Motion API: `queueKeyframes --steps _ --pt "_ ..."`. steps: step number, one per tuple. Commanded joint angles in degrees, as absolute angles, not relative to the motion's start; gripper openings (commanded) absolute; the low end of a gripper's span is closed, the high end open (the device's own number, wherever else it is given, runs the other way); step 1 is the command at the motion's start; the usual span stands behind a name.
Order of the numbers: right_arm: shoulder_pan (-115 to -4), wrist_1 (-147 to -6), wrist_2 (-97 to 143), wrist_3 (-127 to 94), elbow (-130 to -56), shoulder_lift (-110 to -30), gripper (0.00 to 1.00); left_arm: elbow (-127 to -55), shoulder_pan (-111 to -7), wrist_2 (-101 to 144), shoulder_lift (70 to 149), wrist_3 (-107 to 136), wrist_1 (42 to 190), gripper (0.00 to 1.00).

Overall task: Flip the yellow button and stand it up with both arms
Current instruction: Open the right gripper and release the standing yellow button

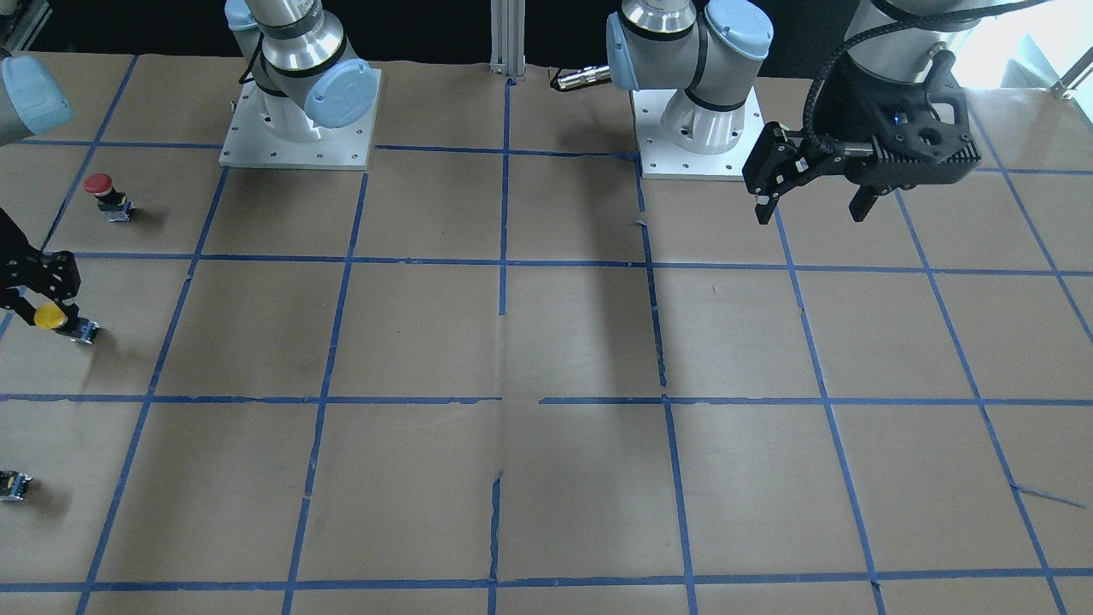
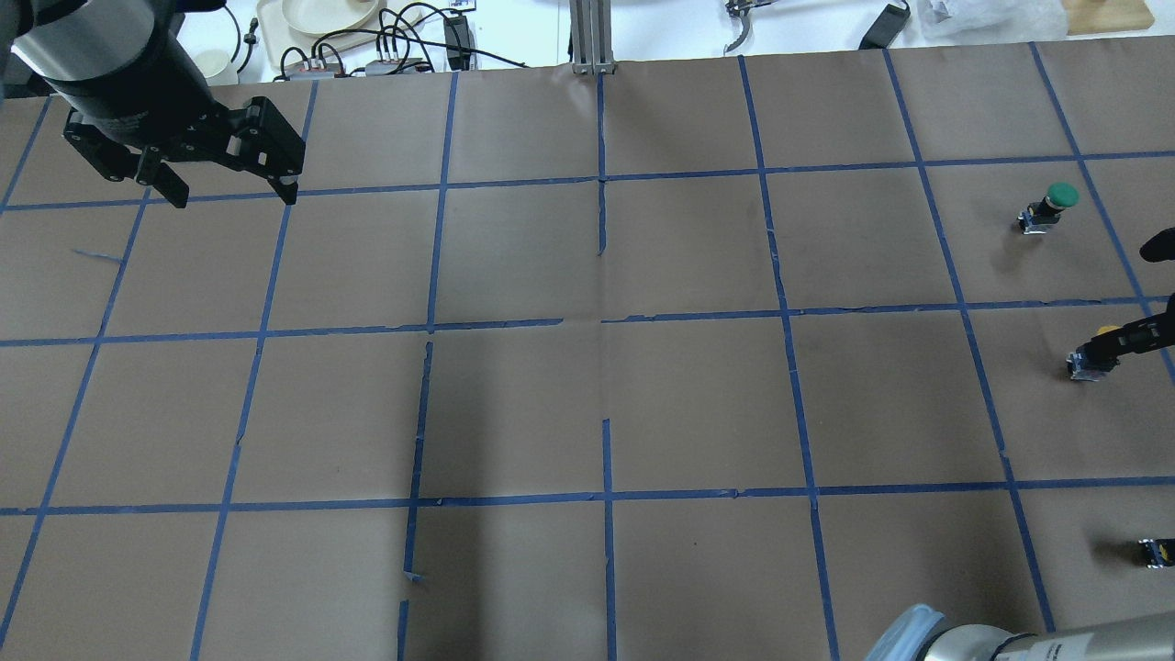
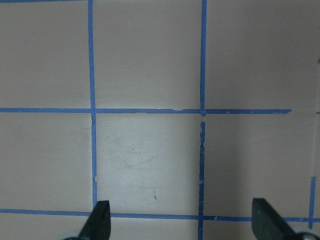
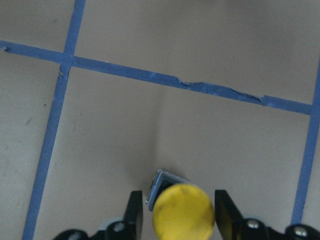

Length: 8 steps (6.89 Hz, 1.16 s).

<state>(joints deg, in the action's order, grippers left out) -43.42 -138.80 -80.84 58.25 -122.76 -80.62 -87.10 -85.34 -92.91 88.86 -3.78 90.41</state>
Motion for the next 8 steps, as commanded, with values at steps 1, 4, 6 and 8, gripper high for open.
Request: queueKeyframes --steps 1,4,6,8 --pt "-43.42 -138.17 -81.3 58.27 -122.43 -81.21 1.0 -87.1 -85.25 -92.9 88.86 -3.78 90.35 1.0" --pt "-43.94 -120.07 -82.7 54.08 -116.49 -88.04 1.0 -87.1 -84.12 -92.9 88.86 -3.87 90.53 1.0" --pt "-49.18 -102.64 -84.8 43.3 -106.84 -91.75 1.0 -87.01 -84.02 -92.9 88.77 -3.78 90.79 1.0" --pt "-63.21 -89.54 -91.12 28.28 -96.55 -92.89 1.0 -86.75 -84.11 -92.9 88.86 -3.78 90.97 1.0"
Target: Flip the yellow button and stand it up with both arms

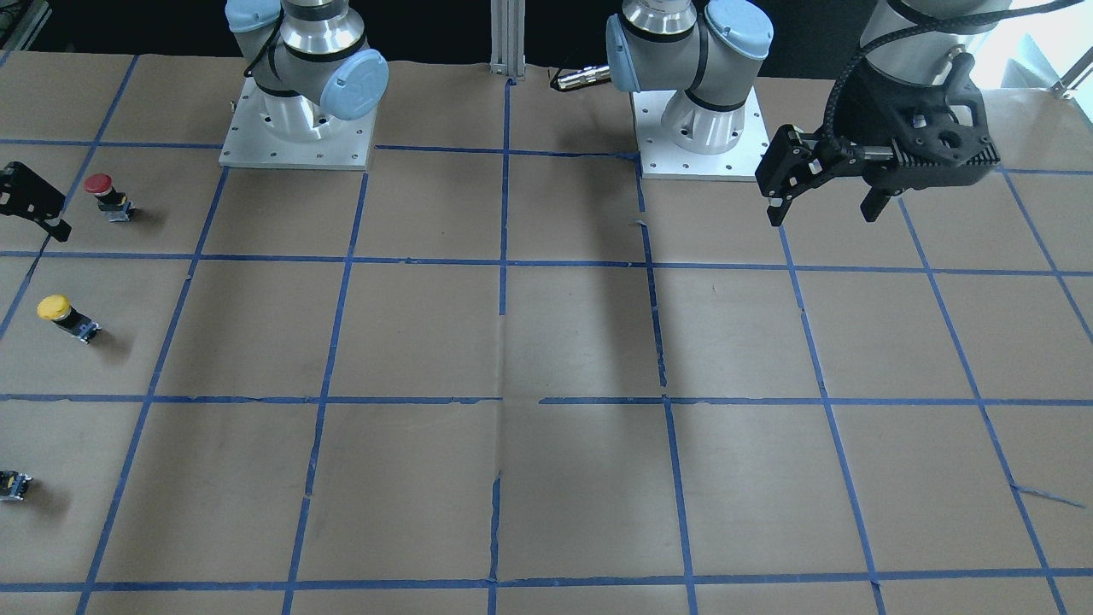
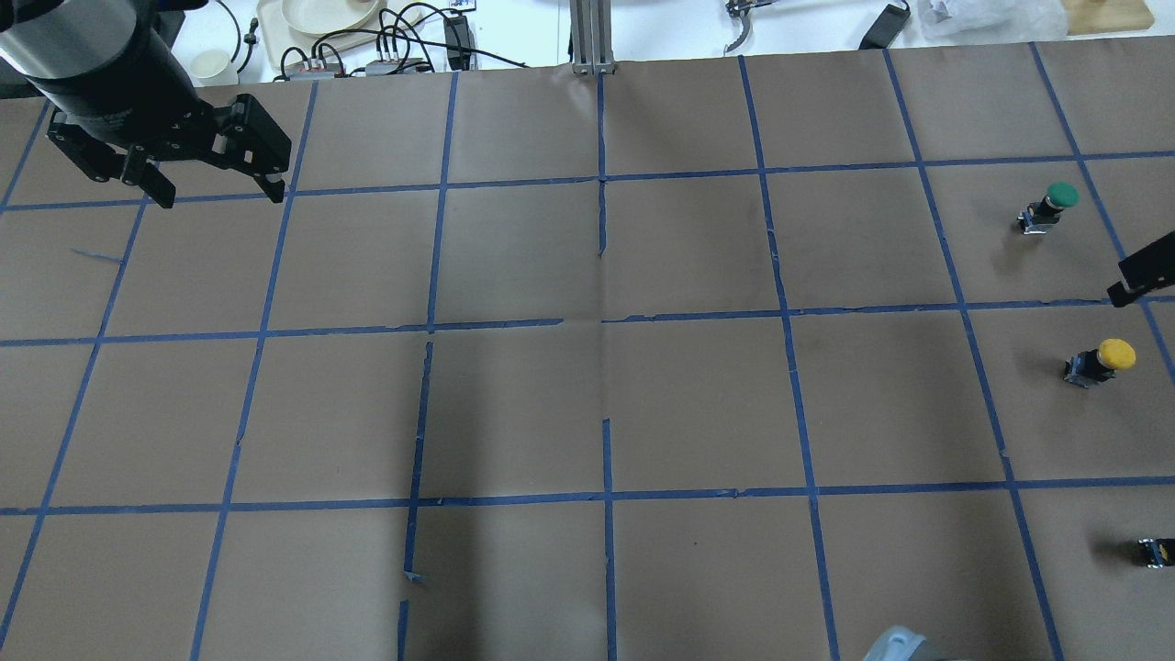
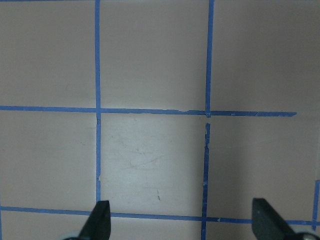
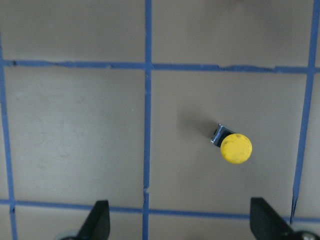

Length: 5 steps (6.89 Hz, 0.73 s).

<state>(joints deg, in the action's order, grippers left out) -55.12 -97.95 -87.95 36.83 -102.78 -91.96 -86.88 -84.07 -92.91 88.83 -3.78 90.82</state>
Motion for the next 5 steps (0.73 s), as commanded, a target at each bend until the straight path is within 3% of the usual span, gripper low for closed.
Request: queueKeyframes --steps 1,3,5 --pt "-69.63 -84.69 -90.97 20.12 -92.94 -93.86 1.0 -86.66 -84.11 -92.81 88.6 -3.78 93.06 1.0" --pt "-82.55 -83.06 -90.35 7.1 -92.19 -97.28 1.0 -84.22 -84.55 -92.02 89.99 -3.34 96.06 1.0" --pt "-87.88 -84.1 -87.56 3.25 -95.16 -96.6 1.0 -84.46 -84.73 -90.36 90.0 -0.54 96.15 1.0"
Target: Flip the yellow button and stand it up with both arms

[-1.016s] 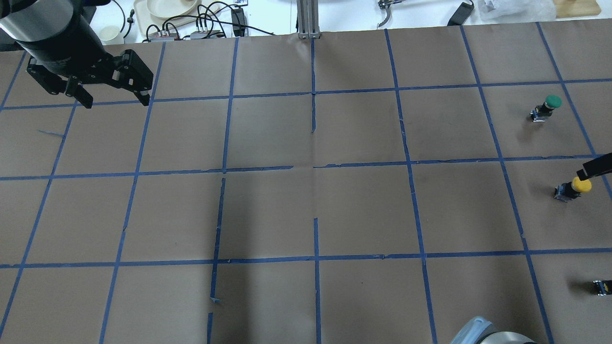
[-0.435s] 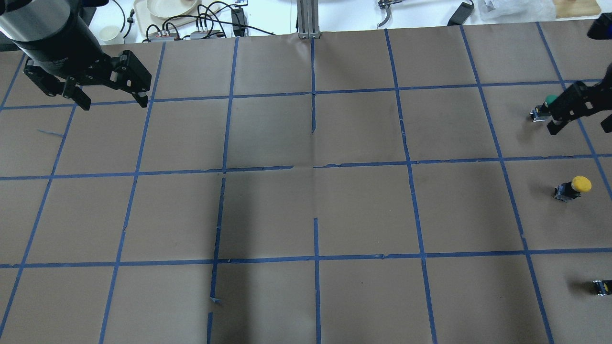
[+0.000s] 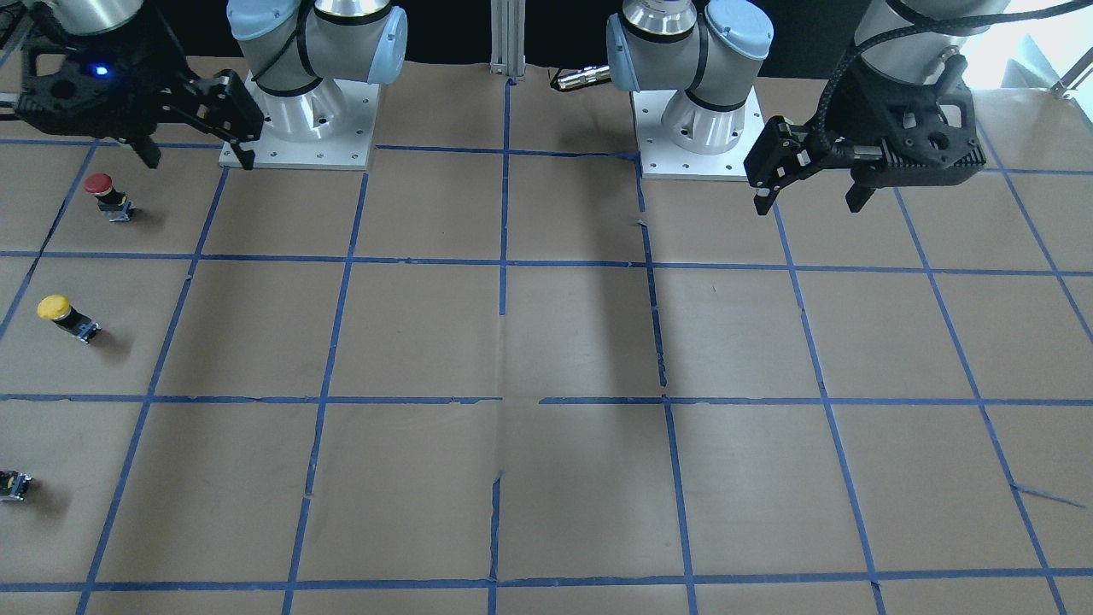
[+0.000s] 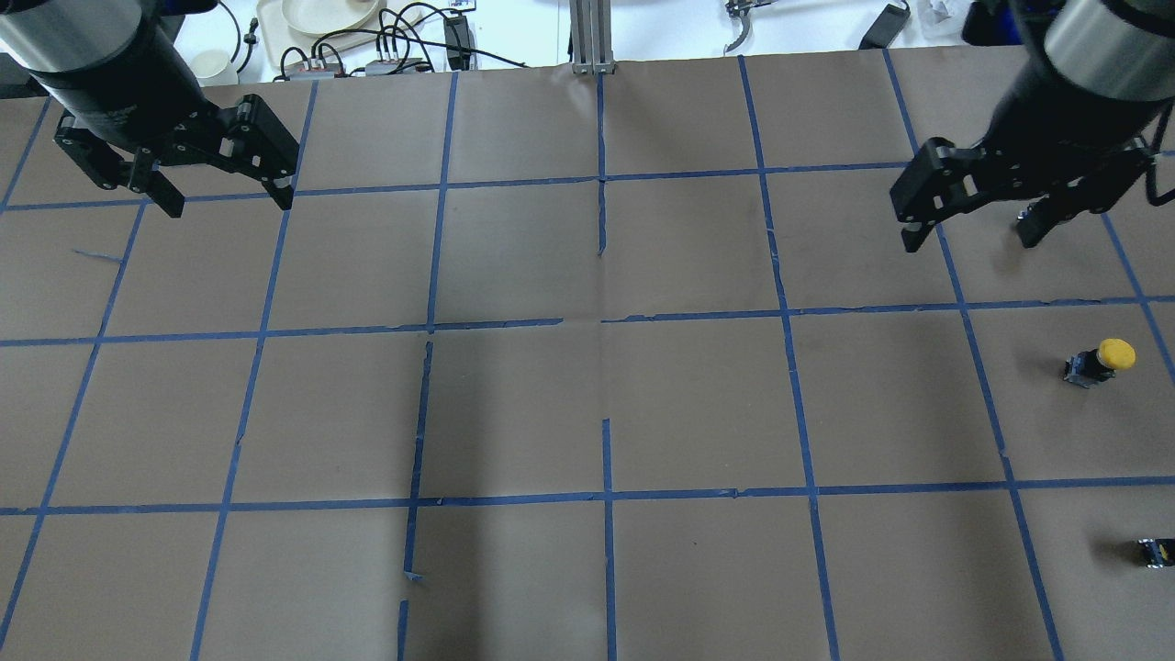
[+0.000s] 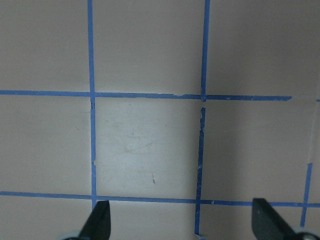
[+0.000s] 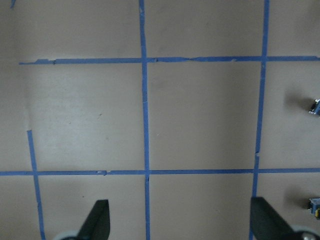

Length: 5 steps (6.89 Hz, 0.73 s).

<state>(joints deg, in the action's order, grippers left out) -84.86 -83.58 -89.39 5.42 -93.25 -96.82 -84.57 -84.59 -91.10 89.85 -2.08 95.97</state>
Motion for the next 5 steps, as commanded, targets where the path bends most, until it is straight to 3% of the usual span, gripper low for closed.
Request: queueKeyframes --steps 1,5 --pt "-88.15 -85.59 -88.32 3.08 -96.32 -97.55 1.0 -84.72 -84.81 -90.26 89.91 0.08 96.15 1.0" --pt "-88.42 -85.6 -88.33 3.08 -95.63 -97.12 1.0 -84.64 -84.73 -90.35 89.82 0.09 95.98 1.0"
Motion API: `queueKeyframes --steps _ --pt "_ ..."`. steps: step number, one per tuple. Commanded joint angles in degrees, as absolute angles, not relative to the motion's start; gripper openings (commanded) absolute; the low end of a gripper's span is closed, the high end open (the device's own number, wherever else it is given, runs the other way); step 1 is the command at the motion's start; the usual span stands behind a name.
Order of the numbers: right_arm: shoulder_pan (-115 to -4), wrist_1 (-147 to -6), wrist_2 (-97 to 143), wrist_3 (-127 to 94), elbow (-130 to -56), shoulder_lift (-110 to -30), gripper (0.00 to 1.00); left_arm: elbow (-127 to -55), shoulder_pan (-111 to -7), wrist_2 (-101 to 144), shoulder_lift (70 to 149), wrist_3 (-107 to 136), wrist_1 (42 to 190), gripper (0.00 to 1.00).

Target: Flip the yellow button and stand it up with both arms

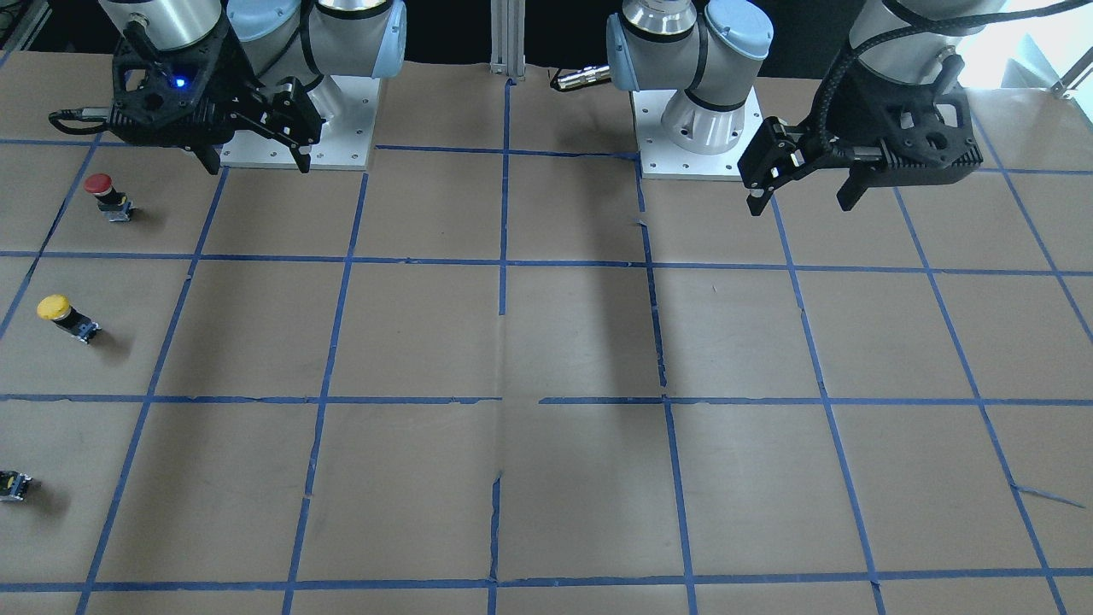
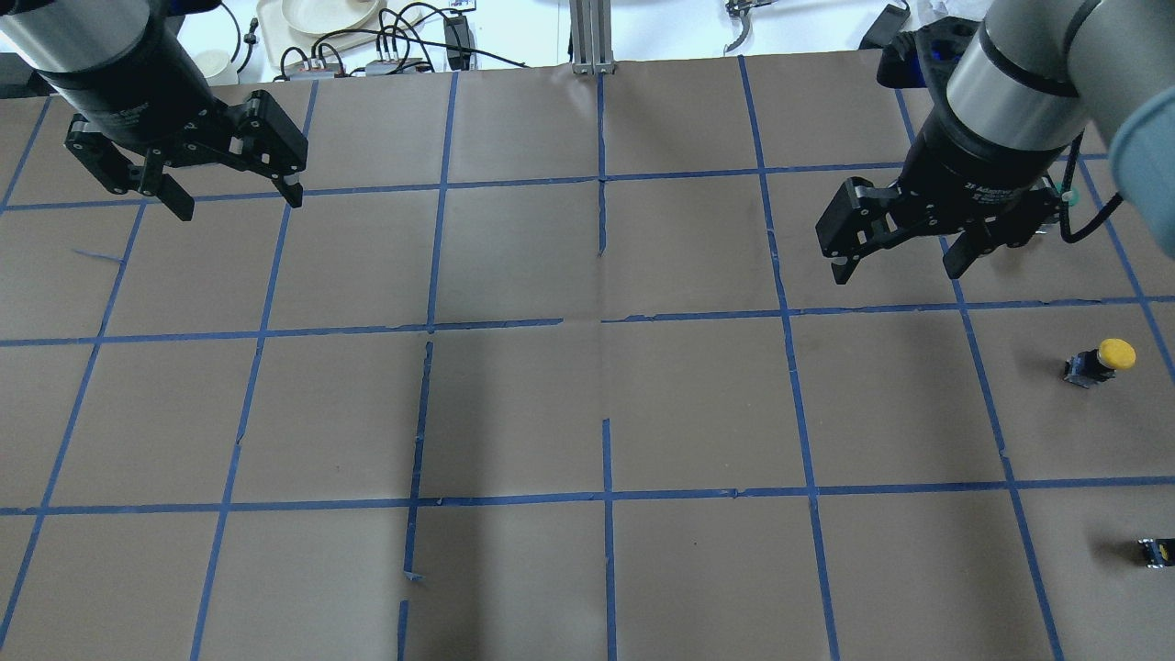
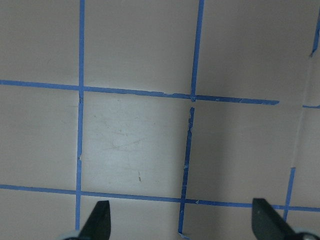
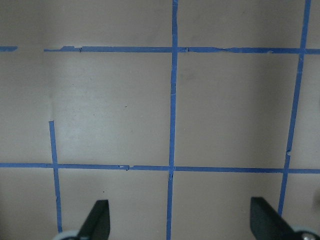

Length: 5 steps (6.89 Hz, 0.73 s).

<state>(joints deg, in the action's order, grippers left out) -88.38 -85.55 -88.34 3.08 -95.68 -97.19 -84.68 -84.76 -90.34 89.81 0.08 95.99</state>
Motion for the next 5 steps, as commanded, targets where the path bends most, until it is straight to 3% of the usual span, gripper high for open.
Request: queueKeyframes --steps 1,5 --pt "-88.42 -85.43 -88.33 3.16 -95.62 -97.12 1.0 -84.64 -84.73 -90.26 89.74 0.09 95.98 1.0" --pt "-88.42 -85.43 -87.8 3.16 -95.71 -97.21 1.0 -84.73 -84.55 -90.18 89.74 0.09 95.8 1.0"
